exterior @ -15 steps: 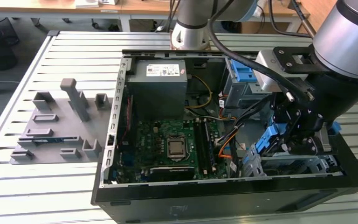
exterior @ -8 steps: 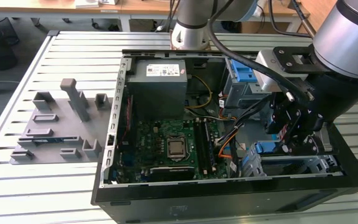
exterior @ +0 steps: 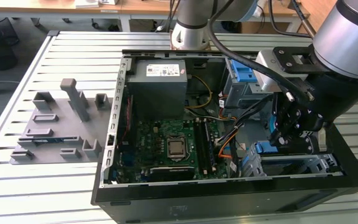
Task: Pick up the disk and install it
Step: 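Insert the disk into the insertion slot, then insert the first disk wire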
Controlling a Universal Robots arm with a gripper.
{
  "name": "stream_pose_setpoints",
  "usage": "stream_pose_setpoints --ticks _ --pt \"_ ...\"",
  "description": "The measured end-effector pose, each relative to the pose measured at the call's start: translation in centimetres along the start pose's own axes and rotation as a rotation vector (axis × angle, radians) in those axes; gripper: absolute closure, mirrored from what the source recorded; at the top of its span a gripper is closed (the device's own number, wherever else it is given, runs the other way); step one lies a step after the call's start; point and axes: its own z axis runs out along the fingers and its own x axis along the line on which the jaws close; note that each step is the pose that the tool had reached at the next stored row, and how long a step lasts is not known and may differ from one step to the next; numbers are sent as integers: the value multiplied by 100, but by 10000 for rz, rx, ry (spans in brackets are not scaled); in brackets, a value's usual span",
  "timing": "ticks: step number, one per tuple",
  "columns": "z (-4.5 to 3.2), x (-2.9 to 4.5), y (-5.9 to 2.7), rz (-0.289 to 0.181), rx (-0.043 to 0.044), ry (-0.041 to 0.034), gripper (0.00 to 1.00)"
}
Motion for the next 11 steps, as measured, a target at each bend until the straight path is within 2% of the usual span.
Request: stream_pose_setpoints --ticks 1,11 --pt "0 0 0 0 0 0 88" --pt "2 0 0 0 0 0 89"
